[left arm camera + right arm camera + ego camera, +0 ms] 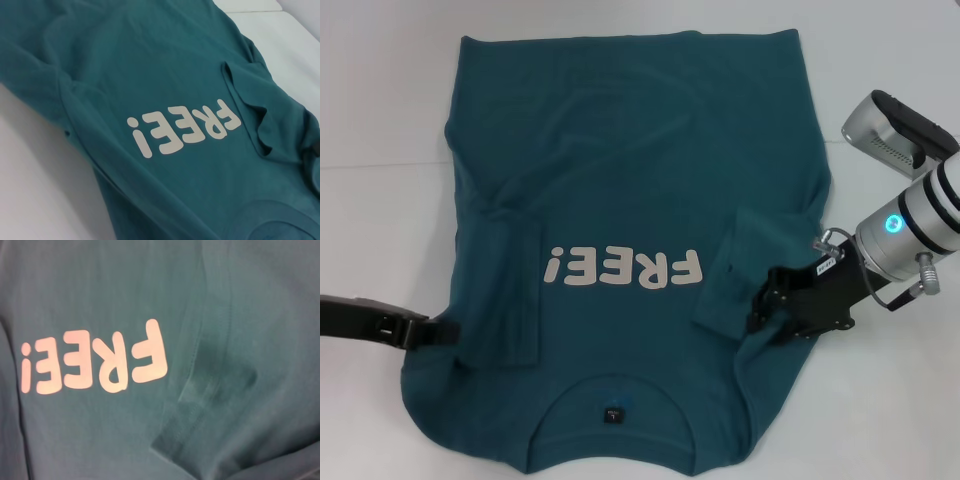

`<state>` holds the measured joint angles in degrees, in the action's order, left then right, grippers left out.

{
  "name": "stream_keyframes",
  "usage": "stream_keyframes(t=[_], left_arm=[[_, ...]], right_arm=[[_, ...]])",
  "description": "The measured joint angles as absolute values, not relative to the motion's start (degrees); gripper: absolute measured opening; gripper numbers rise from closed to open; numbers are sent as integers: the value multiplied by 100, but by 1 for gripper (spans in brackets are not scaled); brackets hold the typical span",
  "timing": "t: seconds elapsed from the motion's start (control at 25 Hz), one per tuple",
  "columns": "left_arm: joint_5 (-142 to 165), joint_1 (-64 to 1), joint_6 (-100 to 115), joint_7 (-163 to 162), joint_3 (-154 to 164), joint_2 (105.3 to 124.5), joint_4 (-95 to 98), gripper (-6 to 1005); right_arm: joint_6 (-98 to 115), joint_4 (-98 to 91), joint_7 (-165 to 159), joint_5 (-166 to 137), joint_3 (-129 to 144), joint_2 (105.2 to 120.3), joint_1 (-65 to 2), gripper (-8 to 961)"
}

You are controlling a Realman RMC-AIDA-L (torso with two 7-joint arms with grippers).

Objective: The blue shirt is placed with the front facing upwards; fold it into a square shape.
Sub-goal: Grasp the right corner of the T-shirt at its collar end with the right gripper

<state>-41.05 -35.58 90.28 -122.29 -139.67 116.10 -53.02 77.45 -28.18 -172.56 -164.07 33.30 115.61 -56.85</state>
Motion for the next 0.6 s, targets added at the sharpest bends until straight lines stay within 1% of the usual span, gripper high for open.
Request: stream_keyframes(t=[0.32,0.4,0.6], left_arm=[[-4105,-3543,9031,-12217,-13983,11610,-5291,38],[-4104,-3541,9032,-12217,-13984,11610,-5291,38],[-4104,-3534,9029,-12217,-13984,11610,-5291,39]], right_arm=[[7731,-2848,-17199,-16374,3502,11590,-5689,304],[7722,-2858,-17184,-16370,3531,11597,-5675,107],[7736,-2907,-17118,-16362,3522,11607,-5628,70]])
